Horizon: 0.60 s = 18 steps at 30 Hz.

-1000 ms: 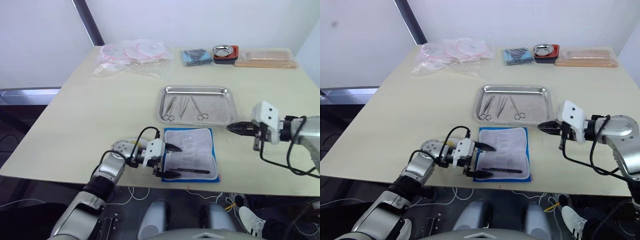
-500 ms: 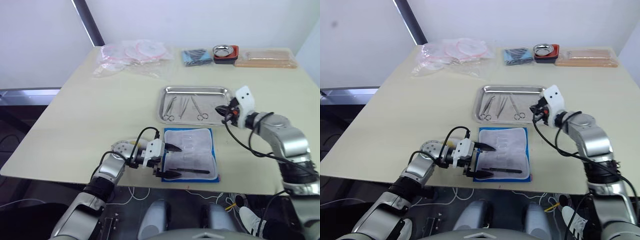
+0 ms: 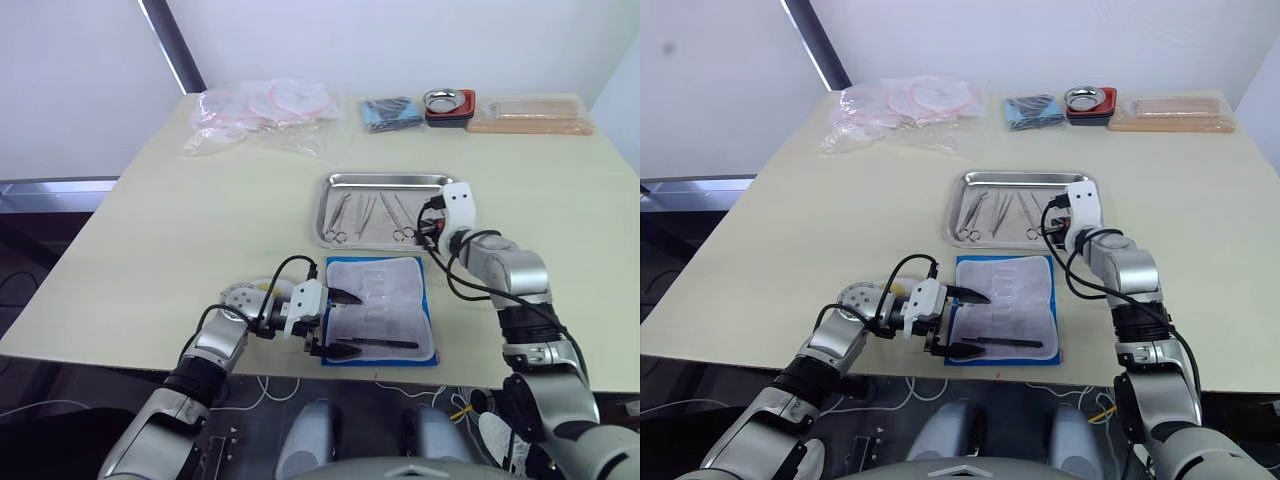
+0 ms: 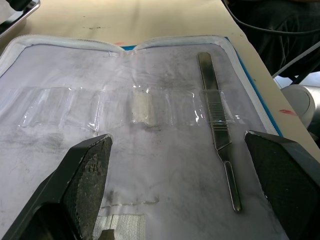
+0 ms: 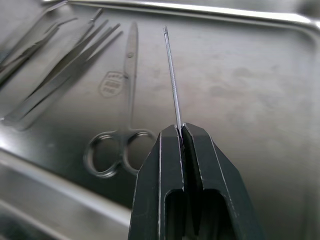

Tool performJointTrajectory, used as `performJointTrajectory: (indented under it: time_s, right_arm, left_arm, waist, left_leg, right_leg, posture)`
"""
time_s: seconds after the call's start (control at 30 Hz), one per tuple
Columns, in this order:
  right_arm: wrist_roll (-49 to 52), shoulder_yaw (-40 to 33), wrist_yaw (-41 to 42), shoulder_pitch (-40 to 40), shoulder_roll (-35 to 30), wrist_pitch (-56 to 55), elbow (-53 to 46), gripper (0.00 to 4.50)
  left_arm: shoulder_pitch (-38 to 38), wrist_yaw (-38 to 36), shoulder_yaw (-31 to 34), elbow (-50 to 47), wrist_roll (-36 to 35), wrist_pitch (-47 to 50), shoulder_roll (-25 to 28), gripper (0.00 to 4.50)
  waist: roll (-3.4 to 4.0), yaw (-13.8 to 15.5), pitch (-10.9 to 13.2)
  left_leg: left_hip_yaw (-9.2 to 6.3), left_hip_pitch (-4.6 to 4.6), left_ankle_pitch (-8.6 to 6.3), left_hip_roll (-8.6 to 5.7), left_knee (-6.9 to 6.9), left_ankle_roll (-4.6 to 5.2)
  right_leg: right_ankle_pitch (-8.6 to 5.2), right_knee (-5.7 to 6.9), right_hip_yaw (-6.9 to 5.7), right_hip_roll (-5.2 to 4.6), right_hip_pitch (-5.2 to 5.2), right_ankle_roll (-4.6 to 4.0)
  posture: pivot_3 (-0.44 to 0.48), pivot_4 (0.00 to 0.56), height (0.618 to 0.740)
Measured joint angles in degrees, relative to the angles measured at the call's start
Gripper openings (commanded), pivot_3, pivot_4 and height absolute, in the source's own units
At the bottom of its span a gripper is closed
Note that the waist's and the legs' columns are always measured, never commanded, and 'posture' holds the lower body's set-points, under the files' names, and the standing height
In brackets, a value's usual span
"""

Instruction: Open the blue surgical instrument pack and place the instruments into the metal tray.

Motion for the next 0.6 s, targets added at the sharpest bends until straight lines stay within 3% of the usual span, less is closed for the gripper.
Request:
performJointTrajectory:
  time_s: [0.1,0.13,0.2,0.27,0.33,0.37,0.43,0.47,0.6]
  right_arm:
    - [-0.4,0.3,0.5,0.0,-0.1,-0.7,0.4,0.08]
    - [-0.5,0.4,0.8,0.0,-0.2,-0.8,0.4,0.62]
    - [-0.5,0.3,1.2,0.0,-0.2,-0.8,0.4,1.18]
    - [0.3,0.0,2.3,0.0,0.0,-0.9,0.4,2.50]
    - [0.5,0.0,2.6,0.1,0.1,-0.9,0.4,2.99]
    - [0.5,0.0,2.9,0.1,0.0,-1.3,0.3,3.57]
    - [0.6,0.1,3.7,0.3,-0.7,-2.3,-0.6,4.11]
    - [0.8,0.1,4.5,0.5,-1.4,-2.9,-1.9,4.33]
    - [1.4,0.1,8.9,2.9,-4.0,-6.7,-7.4,4.33]
  left_arm:
    - [0.1,0.0,0.0,0.0,0.0,0.0,0.1,4.50]
    - [0.1,0.0,0.1,-0.1,0.0,0.0,0.1,4.50]
    - [0.1,0.0,0.1,-0.1,0.0,0.0,0.1,4.50]
    - [0.1,0.0,0.1,-0.2,0.0,0.0,0.1,4.50]
    - [0.1,0.0,0.1,-0.2,0.0,0.0,0.1,4.50]
    - [0.1,0.0,0.1,-0.2,0.0,0.0,0.1,4.50]
    - [0.1,0.0,0.1,-0.2,0.0,0.0,0.1,4.50]
    - [0.2,0.0,0.1,-0.3,0.0,0.0,0.1,4.50]
    - [0.4,0.0,0.2,-0.4,0.0,0.0,0.2,4.50]
  waist:
    - [0.01,-0.1,0.0]
    - [0.01,-0.1,0.0]
    - [0.01,0.0,0.0]
    - [0.01,0.0,0.0]
    - [0.01,0.0,0.0]
    - [0.01,0.0,0.0]
    - [0.02,0.0,0.0]
    - [0.02,0.0,0.0]
    - [-0.07,-0.1,0.0]
  left_leg:
    - [-0.02,0.01,0.00,0.00,0.00,0.01]
    - [-0.03,0.01,0.01,0.00,-0.01,0.01]
    - [-0.03,0.01,0.01,0.00,-0.01,0.01]
    - [-0.02,0.01,0.01,0.00,-0.01,0.01]
    - [-0.02,0.01,0.01,0.00,-0.01,0.01]
    - [-0.03,0.01,0.01,0.00,-0.01,0.02]
    - [-0.02,0.00,0.01,0.00,-0.01,0.02]
    - [-0.02,0.00,0.01,0.00,-0.01,0.02]
    - [-0.03,0.03,0.01,0.00,-0.02,0.01]
  right_leg:
    - [0.00,0.00,-0.01,0.01,0.00,0.00]
    - [0.00,0.00,-0.01,0.02,0.00,0.00]
    - [0.00,0.00,-0.01,0.02,0.00,0.00]
    - [0.00,0.00,-0.01,0.02,0.00,0.00]
    - [0.00,0.00,-0.01,0.02,0.00,0.00]
    - [0.00,0.00,-0.01,0.02,0.00,0.00]
    - [0.00,0.00,-0.01,0.02,0.00,0.00]
    - [0.00,0.00,-0.01,0.02,0.00,0.00]
    - [0.00,0.00,-0.02,0.02,0.00,0.00]
  posture:
    - [0.000,0.150,0.740]
    - [0.000,0.150,0.740]
    - [0.000,0.150,0.740]
    - [0.000,0.150,0.740]
    - [0.000,0.150,0.740]
    - [0.000,0.150,0.740]
    - [0.000,0.150,0.740]
    - [0.000,0.150,0.740]
    - [0.000,0.150,0.740]
